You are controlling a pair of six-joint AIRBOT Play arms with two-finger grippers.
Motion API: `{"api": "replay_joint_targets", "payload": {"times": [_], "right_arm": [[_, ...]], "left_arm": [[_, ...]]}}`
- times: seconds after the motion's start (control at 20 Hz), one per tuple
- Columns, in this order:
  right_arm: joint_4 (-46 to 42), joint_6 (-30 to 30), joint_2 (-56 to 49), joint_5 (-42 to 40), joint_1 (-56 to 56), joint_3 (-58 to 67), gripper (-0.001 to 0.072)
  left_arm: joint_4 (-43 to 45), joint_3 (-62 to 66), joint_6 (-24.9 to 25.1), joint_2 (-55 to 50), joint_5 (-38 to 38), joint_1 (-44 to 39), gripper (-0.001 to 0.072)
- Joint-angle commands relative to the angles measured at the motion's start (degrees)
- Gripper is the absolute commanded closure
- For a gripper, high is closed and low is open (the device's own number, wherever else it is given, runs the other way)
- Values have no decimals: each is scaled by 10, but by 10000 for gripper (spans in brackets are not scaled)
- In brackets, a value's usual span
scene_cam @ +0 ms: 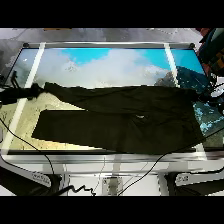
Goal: Fold the clothes and pants, and hang the long-sleeved shirts on hangers.
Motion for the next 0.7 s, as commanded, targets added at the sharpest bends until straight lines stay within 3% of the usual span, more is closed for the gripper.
{"api": "replay_joint_targets", "payload": {"times": [0.0,0.1,0.4,0.65], "right_arm": [[-8,0,7,-4,0,1,679],[-19,0,10,-5,0,1,678],[-28,0,10,-5,0,1,679],[-27,-1,9,-49,4,1,679]], "left_arm": [[-157,20,68,53,7,23,687],[-191,21,79,87,7,40,688],[-177,21,80,135,-14,55,687],[47,20,3,116,3,31,688]]}}
